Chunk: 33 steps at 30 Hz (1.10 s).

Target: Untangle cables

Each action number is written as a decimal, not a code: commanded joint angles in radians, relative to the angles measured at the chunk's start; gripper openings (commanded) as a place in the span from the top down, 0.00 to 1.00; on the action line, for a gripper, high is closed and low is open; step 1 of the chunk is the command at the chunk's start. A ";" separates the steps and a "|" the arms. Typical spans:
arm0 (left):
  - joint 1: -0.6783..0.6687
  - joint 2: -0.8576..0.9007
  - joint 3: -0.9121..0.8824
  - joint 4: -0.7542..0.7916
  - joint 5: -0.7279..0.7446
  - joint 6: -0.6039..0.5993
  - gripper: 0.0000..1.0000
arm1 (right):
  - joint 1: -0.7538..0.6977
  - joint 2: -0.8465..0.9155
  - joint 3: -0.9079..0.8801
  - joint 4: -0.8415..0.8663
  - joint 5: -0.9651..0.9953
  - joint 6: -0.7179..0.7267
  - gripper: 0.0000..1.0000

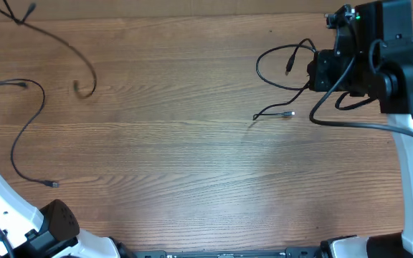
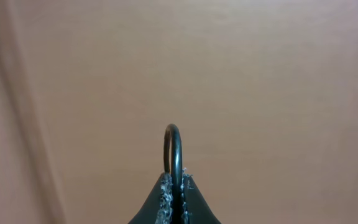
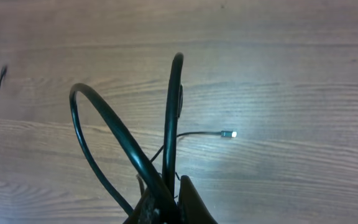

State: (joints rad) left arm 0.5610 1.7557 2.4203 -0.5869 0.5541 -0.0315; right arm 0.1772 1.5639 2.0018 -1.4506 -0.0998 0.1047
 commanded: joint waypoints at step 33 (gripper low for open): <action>-0.216 0.756 0.019 0.076 -0.328 -0.013 0.96 | -0.002 0.011 0.018 -0.002 -0.040 0.021 0.96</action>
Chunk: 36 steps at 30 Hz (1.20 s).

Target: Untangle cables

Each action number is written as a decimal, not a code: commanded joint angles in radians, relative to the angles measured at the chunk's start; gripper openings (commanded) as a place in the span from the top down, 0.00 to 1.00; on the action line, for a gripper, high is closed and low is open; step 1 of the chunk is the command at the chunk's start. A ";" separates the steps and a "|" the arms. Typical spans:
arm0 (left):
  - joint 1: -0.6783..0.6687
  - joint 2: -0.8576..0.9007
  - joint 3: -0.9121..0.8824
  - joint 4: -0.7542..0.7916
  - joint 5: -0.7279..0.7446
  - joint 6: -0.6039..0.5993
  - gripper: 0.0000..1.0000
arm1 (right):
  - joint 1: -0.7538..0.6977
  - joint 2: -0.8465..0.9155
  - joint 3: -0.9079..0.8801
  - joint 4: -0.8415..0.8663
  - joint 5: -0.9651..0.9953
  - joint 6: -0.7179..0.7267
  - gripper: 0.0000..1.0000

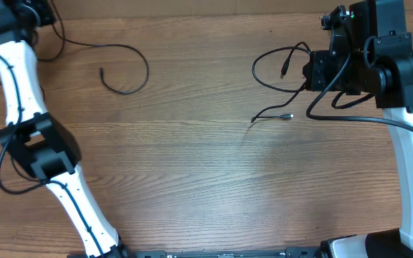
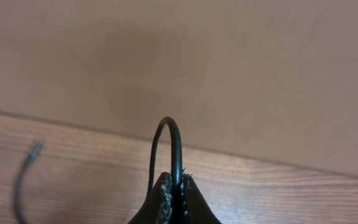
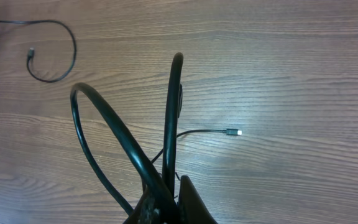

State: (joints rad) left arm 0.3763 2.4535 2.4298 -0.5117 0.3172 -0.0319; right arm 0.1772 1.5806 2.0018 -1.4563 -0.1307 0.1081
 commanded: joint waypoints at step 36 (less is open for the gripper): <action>-0.130 -0.614 0.010 -0.636 0.498 0.228 0.00 | -0.002 -0.005 0.018 0.045 -0.045 0.013 0.96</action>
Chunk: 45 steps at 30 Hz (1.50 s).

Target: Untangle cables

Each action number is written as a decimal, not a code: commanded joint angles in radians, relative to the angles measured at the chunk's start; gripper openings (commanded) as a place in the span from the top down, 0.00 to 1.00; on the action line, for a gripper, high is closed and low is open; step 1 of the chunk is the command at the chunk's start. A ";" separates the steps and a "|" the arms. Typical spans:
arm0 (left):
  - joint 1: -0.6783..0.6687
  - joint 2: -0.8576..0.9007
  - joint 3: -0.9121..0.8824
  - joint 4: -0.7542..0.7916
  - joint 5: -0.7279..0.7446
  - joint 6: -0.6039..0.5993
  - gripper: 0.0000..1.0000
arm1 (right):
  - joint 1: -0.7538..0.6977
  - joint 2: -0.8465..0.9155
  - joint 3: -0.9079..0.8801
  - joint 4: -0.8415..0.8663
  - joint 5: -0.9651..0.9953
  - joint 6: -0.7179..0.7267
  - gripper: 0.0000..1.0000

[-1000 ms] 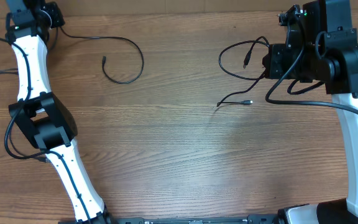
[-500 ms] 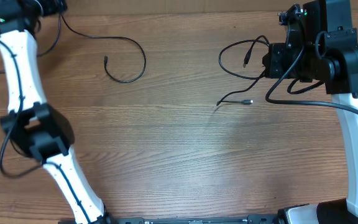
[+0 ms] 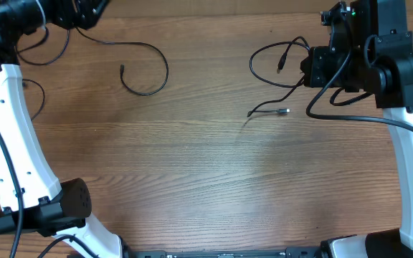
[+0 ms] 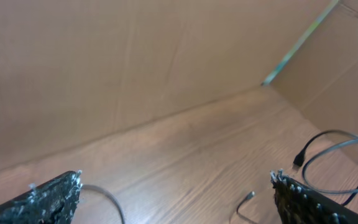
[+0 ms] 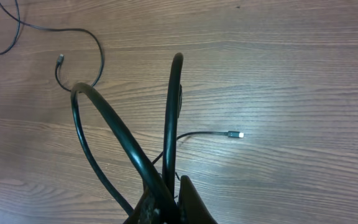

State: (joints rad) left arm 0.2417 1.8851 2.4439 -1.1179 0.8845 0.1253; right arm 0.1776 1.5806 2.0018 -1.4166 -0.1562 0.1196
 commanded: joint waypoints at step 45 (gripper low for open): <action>0.006 -0.668 -0.006 -0.151 -0.896 0.024 0.00 | 0.570 0.410 0.018 0.633 -0.333 0.064 0.96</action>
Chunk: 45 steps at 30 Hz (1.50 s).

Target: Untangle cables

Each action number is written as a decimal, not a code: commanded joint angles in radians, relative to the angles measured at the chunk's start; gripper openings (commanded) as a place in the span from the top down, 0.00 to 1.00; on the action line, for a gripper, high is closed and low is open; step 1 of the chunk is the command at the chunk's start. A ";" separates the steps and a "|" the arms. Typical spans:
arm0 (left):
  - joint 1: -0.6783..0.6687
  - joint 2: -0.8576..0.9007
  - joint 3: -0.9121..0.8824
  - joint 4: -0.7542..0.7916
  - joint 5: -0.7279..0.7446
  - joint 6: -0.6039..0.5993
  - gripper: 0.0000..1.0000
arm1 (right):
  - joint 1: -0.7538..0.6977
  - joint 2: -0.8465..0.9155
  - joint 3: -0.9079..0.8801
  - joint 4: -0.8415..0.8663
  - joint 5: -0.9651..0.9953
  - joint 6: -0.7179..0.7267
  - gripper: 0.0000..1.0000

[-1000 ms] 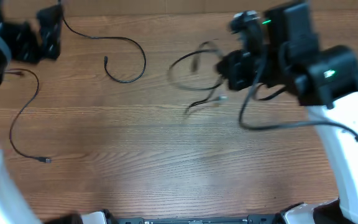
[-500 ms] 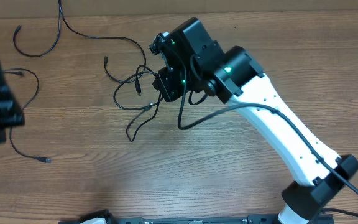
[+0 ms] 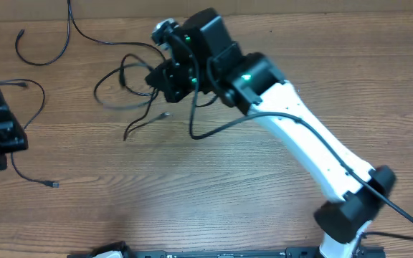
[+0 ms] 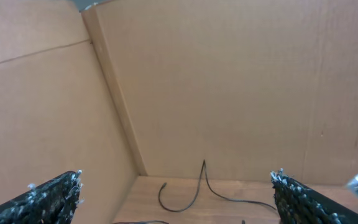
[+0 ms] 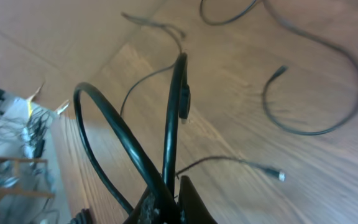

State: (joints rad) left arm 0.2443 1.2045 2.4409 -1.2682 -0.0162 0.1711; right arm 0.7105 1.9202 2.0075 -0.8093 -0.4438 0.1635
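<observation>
My right gripper (image 3: 165,77) reaches across to the upper left-centre of the table and is shut on a thick black cable (image 5: 126,146). In the right wrist view the right gripper (image 5: 176,186) pinches that cable's loops. A thin lead with a silver plug (image 5: 278,176) trails below it, and the plug (image 3: 165,115) lies on the wood. A thin black cable (image 3: 70,29) curls at the top left. My left gripper sits at the far left edge; in its own view the left gripper (image 4: 176,175) is wide open with nothing in it.
A second thin cable (image 3: 27,129) loops along the left side, its plug (image 3: 52,185) toward the front. Cardboard walls (image 4: 229,81) stand behind the table's back edge and left side. The right arm's white links (image 3: 314,154) cross the table diagonally.
The right gripper, still shut on its cable, has moved from the table's upper right to the upper left-centre. The open left gripper has moved from the top left corner to the far left edge.
At first both grippers were shut on cables, the right at the upper right, the left off to the far left. The left then held its cable at the top left corner, and later stood open with that cable lying there. Now the right's cable lies beside it.
</observation>
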 commanded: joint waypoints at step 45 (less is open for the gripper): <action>0.004 0.072 -0.003 0.013 0.095 -0.029 0.00 | 0.179 0.362 0.010 0.015 -0.083 0.104 0.00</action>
State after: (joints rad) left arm 0.2443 1.2766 2.4409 -1.2636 0.0601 0.1566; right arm 0.8963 2.2925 2.0071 -0.8001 -0.5068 0.2386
